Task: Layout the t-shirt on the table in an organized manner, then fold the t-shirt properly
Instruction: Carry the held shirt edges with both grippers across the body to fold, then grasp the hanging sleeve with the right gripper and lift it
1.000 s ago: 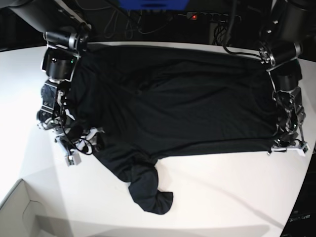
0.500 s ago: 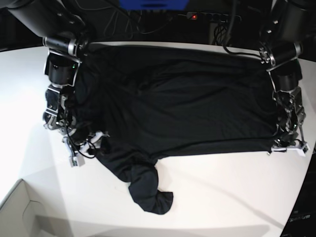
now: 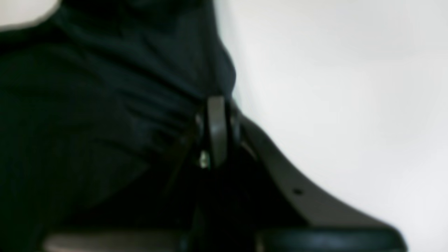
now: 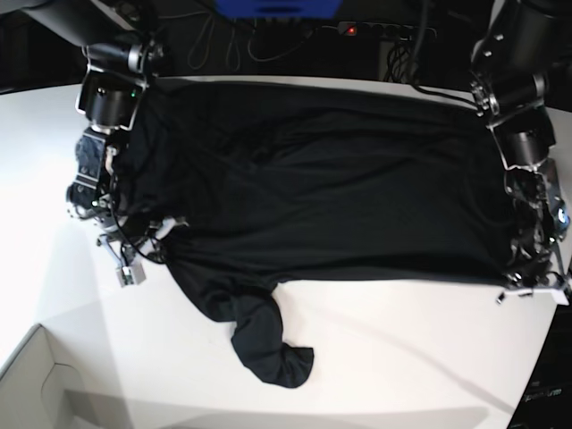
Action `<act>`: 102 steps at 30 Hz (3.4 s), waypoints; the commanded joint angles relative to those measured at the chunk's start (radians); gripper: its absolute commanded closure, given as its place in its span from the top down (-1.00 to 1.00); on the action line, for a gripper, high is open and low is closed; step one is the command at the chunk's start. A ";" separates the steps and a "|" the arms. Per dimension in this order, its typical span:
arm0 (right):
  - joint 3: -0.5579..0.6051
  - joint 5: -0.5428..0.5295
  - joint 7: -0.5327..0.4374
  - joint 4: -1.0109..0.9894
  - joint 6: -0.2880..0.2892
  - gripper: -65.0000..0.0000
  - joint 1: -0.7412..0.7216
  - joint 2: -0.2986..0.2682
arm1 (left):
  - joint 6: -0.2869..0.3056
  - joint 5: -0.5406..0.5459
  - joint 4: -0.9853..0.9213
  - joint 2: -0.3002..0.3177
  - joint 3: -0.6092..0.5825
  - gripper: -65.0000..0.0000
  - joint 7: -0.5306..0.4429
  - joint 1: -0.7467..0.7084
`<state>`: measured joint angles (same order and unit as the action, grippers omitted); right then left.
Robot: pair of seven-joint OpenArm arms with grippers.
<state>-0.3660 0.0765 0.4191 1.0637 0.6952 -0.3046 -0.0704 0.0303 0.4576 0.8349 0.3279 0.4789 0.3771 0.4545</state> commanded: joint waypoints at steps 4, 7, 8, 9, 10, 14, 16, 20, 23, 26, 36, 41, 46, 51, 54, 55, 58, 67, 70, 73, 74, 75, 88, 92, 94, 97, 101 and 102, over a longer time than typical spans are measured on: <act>-0.003 -0.028 0.005 0.175 0.003 -1.00 0.020 0.007 | 0.001 0.042 0.123 0.015 0.002 -1.00 0.039 -0.029; 0.000 -0.030 0.005 0.272 0.003 -1.00 0.074 0.010 | 0.001 0.069 0.168 0.015 0.002 -1.00 0.067 -0.055; 0.000 -0.030 0.005 0.303 0.003 -1.00 0.089 0.011 | 0.001 0.077 0.179 0.015 0.002 -1.00 0.070 -0.066; 0.000 -0.030 0.005 0.332 0.003 -1.00 0.106 0.013 | 0.001 0.086 0.189 0.017 0.002 -1.00 0.070 -0.078; 0.000 -0.030 0.005 0.359 0.003 -1.00 0.123 0.013 | 0.001 0.094 0.199 0.017 0.002 -1.00 0.070 -0.089; -0.001 -0.030 0.005 0.445 0.003 -1.00 0.180 0.028 | 0.001 0.126 0.231 0.017 0.002 -1.00 0.070 -0.122; -0.001 -0.030 0.005 0.481 0.003 -1.00 0.210 0.028 | 0.001 0.145 0.258 0.020 0.004 -1.00 0.070 -0.145; -0.001 -0.030 0.011 0.553 0.003 -1.00 0.270 0.044 | 0.001 0.200 0.306 0.038 0.004 -1.00 0.070 -0.198; 0.000 -0.030 0.007 0.602 0.003 -1.00 0.325 0.048 | 0.000 0.241 0.337 0.049 0.005 -1.00 0.070 -0.240; 0.002 -0.030 0.002 0.639 0.003 -1.00 0.370 0.056 | 0.000 0.281 0.372 0.060 0.053 -1.00 0.072 -0.283; 0.045 -0.030 0.002 0.784 0.003 -1.00 0.508 0.076 | 0.001 0.359 0.455 0.038 0.237 -1.00 0.285 -0.329; 0.060 -0.030 0.001 0.867 0.003 -1.00 0.595 0.076 | 0.006 0.373 0.518 0.029 0.352 -1.00 0.420 -0.349; 0.060 -0.030 0.001 0.904 0.003 -1.00 0.663 0.076 | 0.007 0.375 0.559 0.026 0.413 -1.00 0.486 -0.357; 0.101 -0.030 -0.007 0.930 0.003 -1.00 0.744 0.074 | 0.009 0.375 0.564 0.023 0.450 -1.00 0.500 -0.399; 0.103 -0.030 -0.049 0.926 0.003 -1.00 0.778 0.076 | 0.009 0.375 0.565 -0.006 0.452 -1.00 0.497 -0.429; 0.104 -0.030 -0.061 0.926 0.003 -1.00 0.790 0.077 | 0.009 0.373 0.565 -0.016 0.452 -1.00 0.495 -0.438; 0.103 -0.030 -0.082 0.924 0.003 -1.00 0.809 0.077 | 0.009 0.369 0.561 -0.031 0.455 -1.00 0.492 -0.458; 0.101 -0.025 -0.082 0.916 0.003 -1.00 0.830 0.073 | 0.009 0.364 0.554 -0.023 0.458 -1.00 0.492 -0.468; 0.103 -0.025 -0.082 0.887 0.003 -1.00 0.829 0.073 | 0.009 0.364 0.554 -0.028 0.458 -1.00 0.492 -0.468; 0.103 -0.025 -0.084 0.849 0.003 -1.00 0.829 0.073 | 0.009 0.364 0.554 -0.029 0.458 -0.99 0.491 -0.478; 0.103 -0.025 -0.084 0.838 0.003 -1.00 0.829 0.073 | 0.009 0.364 0.550 -0.029 0.458 -0.99 0.491 -0.478; 0.103 -0.025 -0.084 0.830 0.003 -1.00 0.829 0.073 | 0.009 0.366 0.536 -0.029 0.458 -0.98 0.491 -0.477; 0.097 -0.024 -0.084 0.815 0.003 -0.53 0.830 0.056 | 0.010 0.373 0.449 -0.020 0.450 -0.54 0.501 -0.474; 0.068 -0.028 -0.084 0.860 0.003 -0.41 0.830 0.063 | 0.010 0.375 0.449 -0.019 0.458 -0.24 0.501 -0.477; 0.049 -0.028 -0.084 0.883 0.003 -0.41 0.830 0.077 | 0.010 0.375 0.449 -0.017 0.458 -0.18 0.501 -0.477; 0.031 -0.028 -0.084 0.903 0.003 -0.40 0.829 0.083 | 0.010 0.375 0.450 -0.017 0.458 -0.17 0.501 -0.478; 0.029 -0.028 -0.084 0.903 0.003 -0.35 0.822 0.083 | 0.010 0.375 0.487 -0.017 0.458 -0.17 0.501 -0.488; 0.028 -0.028 -0.084 0.903 0.003 -0.31 0.821 0.083 | 0.010 0.373 0.498 -0.017 0.458 -0.17 0.501 -0.495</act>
<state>-0.3336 0.0666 0.3573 1.9453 0.6991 0.5140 0.0170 0.0311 0.8150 1.3148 0.2859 0.9318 0.8864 -0.0422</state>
